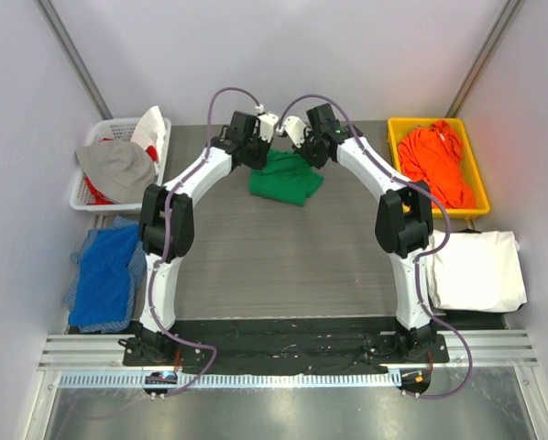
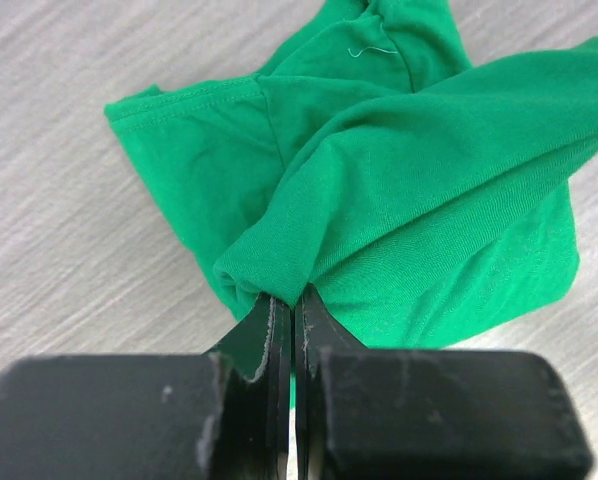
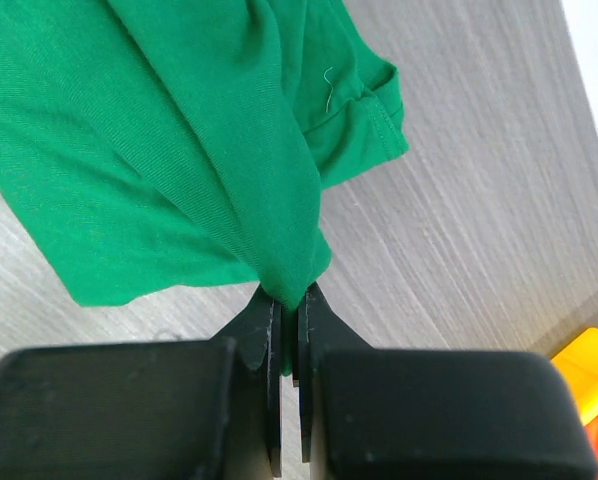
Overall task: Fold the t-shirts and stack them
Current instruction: Fold the tshirt
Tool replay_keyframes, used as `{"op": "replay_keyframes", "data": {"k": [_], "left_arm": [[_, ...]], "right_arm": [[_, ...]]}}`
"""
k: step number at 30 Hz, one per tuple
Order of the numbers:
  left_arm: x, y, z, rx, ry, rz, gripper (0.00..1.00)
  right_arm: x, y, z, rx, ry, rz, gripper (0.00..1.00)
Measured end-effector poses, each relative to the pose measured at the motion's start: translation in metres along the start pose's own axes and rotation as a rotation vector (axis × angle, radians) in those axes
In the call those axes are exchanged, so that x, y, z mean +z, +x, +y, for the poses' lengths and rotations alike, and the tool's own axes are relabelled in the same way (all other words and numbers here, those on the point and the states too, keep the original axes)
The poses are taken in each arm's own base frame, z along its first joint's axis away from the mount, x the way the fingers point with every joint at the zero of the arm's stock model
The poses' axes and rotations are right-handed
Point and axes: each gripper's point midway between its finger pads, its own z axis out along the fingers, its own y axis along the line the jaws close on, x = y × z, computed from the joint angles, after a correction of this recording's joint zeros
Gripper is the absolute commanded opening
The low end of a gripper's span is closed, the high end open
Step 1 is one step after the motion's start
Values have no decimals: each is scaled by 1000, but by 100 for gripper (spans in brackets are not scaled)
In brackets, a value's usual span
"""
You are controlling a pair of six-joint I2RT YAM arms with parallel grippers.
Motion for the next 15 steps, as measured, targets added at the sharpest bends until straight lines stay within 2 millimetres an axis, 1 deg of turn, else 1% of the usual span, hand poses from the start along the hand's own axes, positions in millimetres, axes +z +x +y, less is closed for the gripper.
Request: {"op": "replay_keyframes", "data": {"k": [8,12,15], "left_arm": [[0,-13,10,7,-39,-45,0],[-1,-18,11,8,-44,-58,0],[-2,-12,7,4,-26,-50,0]], "right_arm": [[5,-10,-11,-3,52,-46,1],[7,-7,-11,-1,59,-49,1],[5,1,-4,1,45,-39,1]]}}
